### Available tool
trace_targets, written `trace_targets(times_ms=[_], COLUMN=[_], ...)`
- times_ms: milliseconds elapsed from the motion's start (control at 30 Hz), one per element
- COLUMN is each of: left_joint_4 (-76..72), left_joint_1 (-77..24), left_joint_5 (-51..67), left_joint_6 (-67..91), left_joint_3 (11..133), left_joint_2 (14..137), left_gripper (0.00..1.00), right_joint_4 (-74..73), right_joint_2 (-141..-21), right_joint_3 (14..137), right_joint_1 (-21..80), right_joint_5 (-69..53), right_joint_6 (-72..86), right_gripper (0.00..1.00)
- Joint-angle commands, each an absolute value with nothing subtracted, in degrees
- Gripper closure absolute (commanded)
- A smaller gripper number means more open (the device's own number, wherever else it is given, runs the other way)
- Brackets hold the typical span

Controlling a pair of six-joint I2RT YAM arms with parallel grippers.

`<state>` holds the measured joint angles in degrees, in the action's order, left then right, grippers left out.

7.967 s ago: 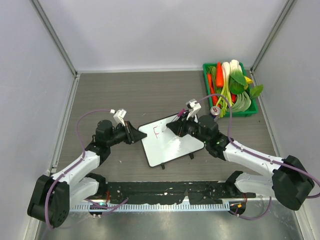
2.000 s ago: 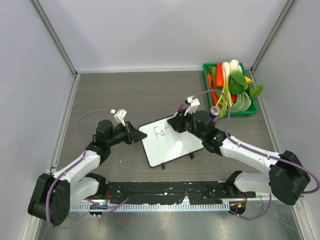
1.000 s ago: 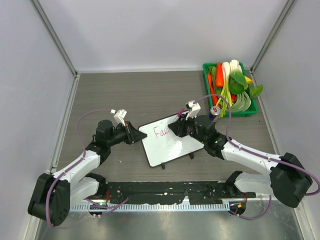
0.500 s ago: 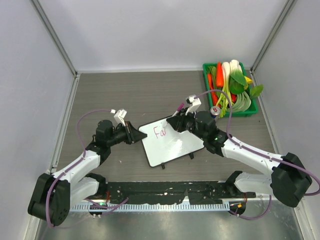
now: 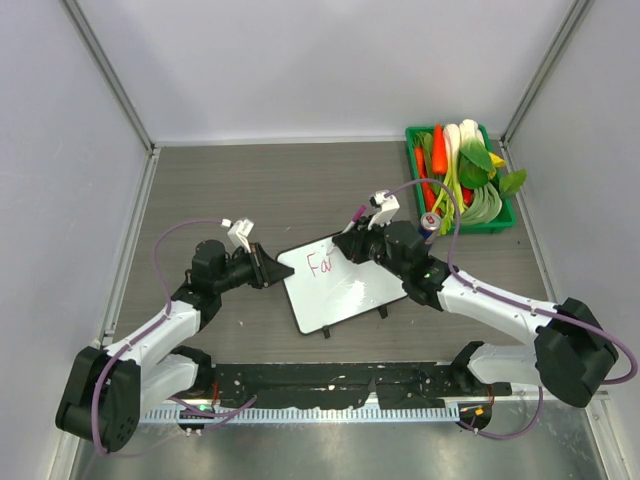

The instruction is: Write a sentence on the whiteboard

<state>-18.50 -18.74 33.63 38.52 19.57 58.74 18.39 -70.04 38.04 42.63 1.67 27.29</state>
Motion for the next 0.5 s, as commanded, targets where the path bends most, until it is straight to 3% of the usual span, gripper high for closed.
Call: trace_targets(times_ms=[0,467], left_joint_4=[-15.56,-15.47], left_joint_1=[-18.46,-18.46], left_joint_5=[27.95,27.86], left_joint_6=[31.9,31.9], left_joint_3=[18.28,18.28], left_joint_2=[59.15,58.89], left_gripper=[1.0,1.0], right_joint_4=[21.18,20.3], right_joint_2=[-66.89,-65.91], right_joint_3=[37.71,35.25], right_joint_1=[42.36,42.27], right_joint_5=[1.32,4.04], right_joint_6=[28.65,27.24], right_gripper=[0.99,0.99])
